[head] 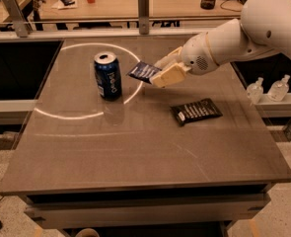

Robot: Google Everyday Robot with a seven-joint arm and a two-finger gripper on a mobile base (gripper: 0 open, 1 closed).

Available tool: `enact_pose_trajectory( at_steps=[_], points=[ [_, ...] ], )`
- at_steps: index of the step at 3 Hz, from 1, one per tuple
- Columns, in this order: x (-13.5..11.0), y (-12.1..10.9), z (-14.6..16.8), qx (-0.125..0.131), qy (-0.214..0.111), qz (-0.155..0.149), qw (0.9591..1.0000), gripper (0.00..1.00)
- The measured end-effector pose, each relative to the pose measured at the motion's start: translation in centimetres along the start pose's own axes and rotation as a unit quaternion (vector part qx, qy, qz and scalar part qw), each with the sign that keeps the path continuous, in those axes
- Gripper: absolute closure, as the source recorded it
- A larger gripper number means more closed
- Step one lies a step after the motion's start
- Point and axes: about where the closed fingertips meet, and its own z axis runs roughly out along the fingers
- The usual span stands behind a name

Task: Move rxbar blueberry near pepsi can

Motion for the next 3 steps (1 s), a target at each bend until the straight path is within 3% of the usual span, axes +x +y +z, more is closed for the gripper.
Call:
enact_pose_trajectory(
  at_steps=[3],
  points=[
    [1.6, 2.5, 2.9, -0.048, 0.036, -0.007, 0.9982, 1.00]
  ],
)
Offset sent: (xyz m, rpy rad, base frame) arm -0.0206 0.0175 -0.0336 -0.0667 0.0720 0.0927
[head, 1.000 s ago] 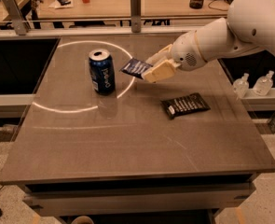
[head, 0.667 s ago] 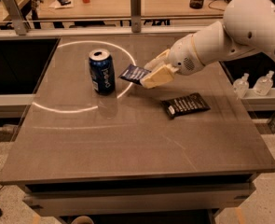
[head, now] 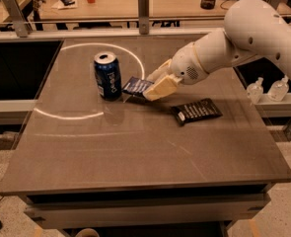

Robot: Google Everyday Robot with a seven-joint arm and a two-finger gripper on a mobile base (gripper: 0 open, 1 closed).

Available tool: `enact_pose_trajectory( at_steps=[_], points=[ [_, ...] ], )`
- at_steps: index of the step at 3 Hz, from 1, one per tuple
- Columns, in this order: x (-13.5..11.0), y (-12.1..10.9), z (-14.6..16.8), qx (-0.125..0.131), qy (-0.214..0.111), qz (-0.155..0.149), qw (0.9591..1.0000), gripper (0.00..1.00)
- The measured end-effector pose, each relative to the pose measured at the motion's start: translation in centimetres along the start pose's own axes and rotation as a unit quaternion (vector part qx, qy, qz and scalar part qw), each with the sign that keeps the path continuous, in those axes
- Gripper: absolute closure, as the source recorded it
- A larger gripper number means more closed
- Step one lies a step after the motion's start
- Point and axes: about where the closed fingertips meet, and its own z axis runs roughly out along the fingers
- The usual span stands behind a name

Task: Move rxbar blueberry near pepsi can

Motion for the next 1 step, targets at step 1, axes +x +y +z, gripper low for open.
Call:
enact_pose_trajectory(
  at_steps=[1],
  points=[
    [-0.07, 0.06, 0.12, -0.001, 0.000, -0.001, 1.0000, 0.84]
  ],
)
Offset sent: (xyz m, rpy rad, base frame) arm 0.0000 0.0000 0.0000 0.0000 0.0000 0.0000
